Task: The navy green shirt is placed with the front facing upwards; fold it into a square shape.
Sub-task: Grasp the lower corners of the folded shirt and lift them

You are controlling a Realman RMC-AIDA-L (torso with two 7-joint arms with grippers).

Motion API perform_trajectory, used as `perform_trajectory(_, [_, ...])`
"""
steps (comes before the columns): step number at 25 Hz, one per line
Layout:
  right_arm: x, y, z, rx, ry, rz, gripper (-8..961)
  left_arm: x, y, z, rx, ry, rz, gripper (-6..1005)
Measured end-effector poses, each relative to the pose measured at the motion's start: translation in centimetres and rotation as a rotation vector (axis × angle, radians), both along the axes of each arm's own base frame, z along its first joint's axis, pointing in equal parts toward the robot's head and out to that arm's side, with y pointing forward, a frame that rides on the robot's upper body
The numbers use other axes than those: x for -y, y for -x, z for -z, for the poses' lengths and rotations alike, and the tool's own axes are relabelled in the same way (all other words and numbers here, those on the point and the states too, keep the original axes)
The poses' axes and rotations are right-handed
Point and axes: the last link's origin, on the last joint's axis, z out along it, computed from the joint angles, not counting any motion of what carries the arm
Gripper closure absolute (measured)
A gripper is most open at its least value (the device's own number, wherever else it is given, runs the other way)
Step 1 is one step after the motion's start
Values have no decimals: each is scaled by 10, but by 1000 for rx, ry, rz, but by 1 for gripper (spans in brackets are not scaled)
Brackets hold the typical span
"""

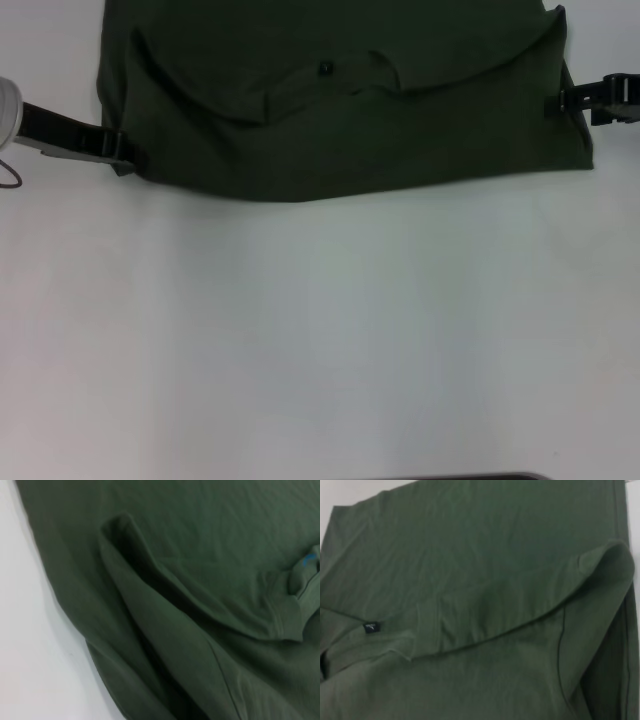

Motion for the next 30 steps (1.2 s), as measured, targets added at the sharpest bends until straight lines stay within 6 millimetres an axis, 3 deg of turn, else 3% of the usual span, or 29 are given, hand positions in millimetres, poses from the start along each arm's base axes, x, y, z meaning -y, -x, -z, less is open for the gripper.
perform_trajectory(8, [0,-10,18,29,-1,27,48,-1,-3,2,2,2,10,875])
perform_trajectory(18, [1,-6,30,22,31,21,76,-1,-3,2,3,2,11,874])
perform_trajectory(30, [8,-8,30,6,72,39,109,-2,-4,1,6,0,17,876])
